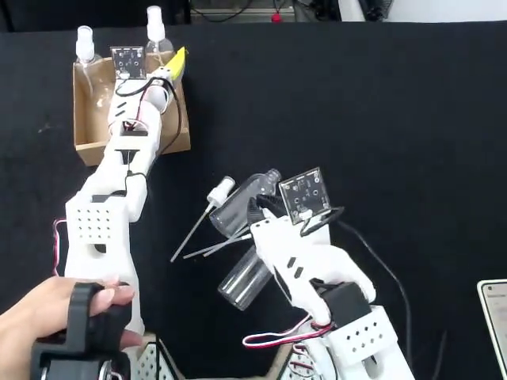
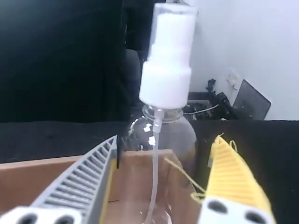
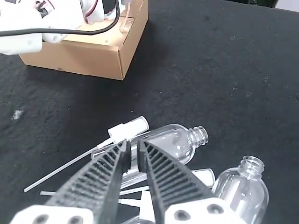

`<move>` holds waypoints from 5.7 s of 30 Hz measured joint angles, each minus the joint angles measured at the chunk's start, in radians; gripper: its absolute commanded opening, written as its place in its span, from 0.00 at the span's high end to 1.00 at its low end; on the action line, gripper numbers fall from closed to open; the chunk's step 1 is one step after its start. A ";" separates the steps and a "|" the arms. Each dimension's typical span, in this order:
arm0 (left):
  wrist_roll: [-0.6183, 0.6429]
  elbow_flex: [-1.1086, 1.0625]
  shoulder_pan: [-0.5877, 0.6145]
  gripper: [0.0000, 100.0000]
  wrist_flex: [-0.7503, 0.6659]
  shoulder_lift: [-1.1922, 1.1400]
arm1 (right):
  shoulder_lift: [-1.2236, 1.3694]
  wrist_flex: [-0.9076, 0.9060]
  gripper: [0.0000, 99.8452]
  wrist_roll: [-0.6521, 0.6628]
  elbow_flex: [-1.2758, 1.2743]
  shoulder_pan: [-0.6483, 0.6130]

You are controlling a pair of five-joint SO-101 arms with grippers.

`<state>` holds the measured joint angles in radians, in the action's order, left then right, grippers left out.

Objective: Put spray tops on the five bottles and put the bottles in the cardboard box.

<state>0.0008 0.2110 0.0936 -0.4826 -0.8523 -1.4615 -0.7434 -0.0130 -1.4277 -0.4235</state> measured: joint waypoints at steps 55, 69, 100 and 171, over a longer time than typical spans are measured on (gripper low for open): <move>0.000 -0.149 0.014 0.70 0.000 0.138 | 0.000 0.000 0.97 0.000 0.000 0.000; 0.000 -0.496 0.025 0.71 0.000 0.397 | 0.000 0.000 0.97 0.025 0.000 0.000; 0.002 -0.506 0.167 0.88 1.152 1.125 | 0.000 0.005 0.97 0.025 -0.009 0.000; -0.074 -0.278 -0.071 0.88 1.137 0.690 | 0.000 0.006 0.97 0.025 -0.009 0.000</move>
<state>-0.0729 -0.0667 0.0230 0.6544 -0.1619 -1.4615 -0.7373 0.0115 -1.4369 -0.4235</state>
